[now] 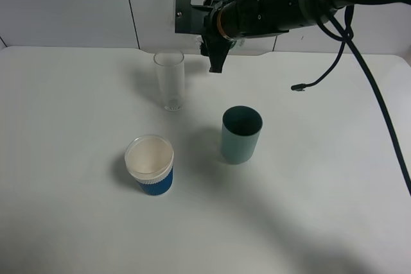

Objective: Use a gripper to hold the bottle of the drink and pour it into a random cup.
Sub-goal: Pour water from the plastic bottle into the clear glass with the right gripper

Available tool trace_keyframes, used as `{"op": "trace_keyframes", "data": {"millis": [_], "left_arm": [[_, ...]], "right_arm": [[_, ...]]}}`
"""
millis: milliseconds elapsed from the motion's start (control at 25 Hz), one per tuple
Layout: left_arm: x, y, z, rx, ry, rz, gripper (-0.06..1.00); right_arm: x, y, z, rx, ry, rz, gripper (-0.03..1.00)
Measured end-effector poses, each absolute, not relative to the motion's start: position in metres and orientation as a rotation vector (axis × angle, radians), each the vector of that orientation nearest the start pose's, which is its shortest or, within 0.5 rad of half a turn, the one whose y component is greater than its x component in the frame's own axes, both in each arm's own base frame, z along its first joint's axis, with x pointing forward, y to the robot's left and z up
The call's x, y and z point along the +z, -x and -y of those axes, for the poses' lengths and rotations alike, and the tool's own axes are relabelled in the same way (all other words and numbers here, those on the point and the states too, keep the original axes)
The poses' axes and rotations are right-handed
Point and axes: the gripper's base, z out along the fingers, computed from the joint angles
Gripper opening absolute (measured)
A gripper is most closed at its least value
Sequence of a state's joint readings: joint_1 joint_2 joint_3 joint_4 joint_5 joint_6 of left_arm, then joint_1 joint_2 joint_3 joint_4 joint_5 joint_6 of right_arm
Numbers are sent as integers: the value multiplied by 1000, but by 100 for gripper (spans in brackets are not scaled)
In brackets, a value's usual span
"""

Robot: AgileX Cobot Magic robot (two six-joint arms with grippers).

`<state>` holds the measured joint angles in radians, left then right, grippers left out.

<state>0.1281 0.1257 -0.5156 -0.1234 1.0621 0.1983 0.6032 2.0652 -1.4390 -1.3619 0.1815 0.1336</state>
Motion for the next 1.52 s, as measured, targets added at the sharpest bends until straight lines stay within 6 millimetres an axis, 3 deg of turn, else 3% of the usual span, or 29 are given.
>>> {"op": "trace_keyframes", "data": {"millis": [400,720,1520], "left_arm": [[282,-14,8,39,-73,-2148,99],[282,-14,8,39,-73,-2148,99],[282,-14,8,39,-73,-2148,99]], "right_arm": [[196,-395,-255,-604,1713,-1378,56],[214,-395,-269,-652,1718,-1289,56],[214,-395,-267,-797,1838,-1185,56]]}}
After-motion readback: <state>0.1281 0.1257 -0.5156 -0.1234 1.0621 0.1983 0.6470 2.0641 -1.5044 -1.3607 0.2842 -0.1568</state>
